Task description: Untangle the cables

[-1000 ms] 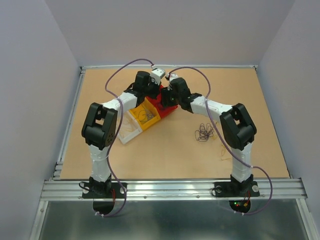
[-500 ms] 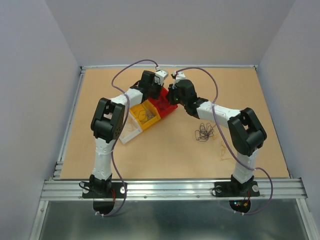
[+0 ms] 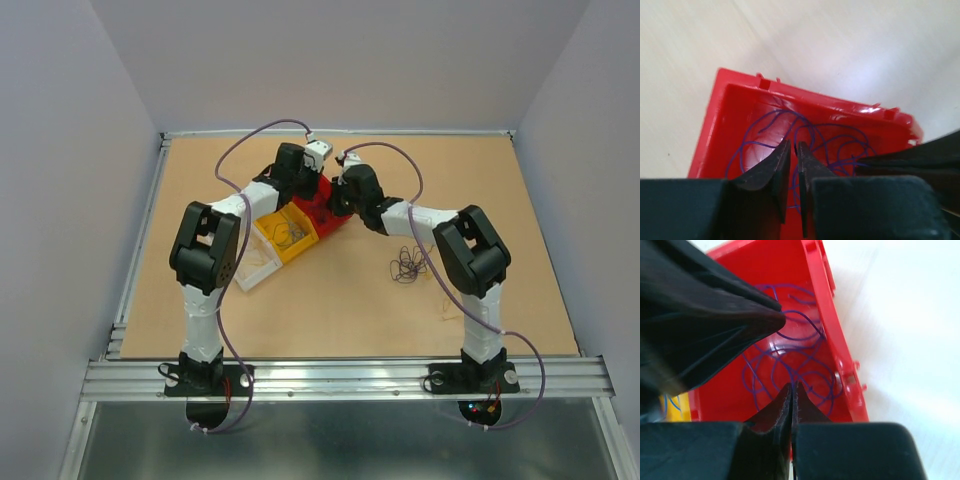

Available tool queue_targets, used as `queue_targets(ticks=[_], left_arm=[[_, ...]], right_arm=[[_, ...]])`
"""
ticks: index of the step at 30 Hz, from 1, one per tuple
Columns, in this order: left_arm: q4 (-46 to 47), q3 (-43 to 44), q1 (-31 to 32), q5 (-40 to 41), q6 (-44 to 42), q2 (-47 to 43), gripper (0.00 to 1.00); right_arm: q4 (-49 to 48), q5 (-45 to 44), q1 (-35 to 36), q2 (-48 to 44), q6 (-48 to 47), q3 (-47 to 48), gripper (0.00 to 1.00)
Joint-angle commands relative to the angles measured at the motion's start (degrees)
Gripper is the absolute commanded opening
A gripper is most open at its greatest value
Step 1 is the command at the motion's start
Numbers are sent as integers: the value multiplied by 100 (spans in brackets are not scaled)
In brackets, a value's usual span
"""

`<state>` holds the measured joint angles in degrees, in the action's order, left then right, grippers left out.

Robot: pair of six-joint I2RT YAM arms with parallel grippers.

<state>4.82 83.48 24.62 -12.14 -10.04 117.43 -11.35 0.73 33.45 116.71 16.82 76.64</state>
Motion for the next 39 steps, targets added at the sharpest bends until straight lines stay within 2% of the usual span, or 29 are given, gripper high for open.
queue_targets(ticks=[1,9,15,21,23,26,33,39], left_arm=[[458,-25,-80,-227,134,-616,24],[476,-25,-300,-535,389,-782,36],[765,-262,-467,-464,591,-1037,37],[1407,-772,-809,-675,828,-1494,38],[1443,-790,-819,-736,846,-1486,38],[1364,-702,-819,-798,820,-1381,38],[1311,-614,-827,-693,706,-1205,37],[1381,-667,-827,-588,653,-1292,36]], right_arm=[[-183,147,-49,141,199,615,0],[-148,-47,-41,449,427,1045,0],[-139,-108,-49,686,498,1502,0],[220,190,-32,1626,603,2468,1],[668,-37,47,2066,429,2847,0],[1055,-747,187,2295,130,2901,1],[1083,-1356,267,1857,-187,2241,0],[1083,-2271,846,1803,-1276,2346,1]])
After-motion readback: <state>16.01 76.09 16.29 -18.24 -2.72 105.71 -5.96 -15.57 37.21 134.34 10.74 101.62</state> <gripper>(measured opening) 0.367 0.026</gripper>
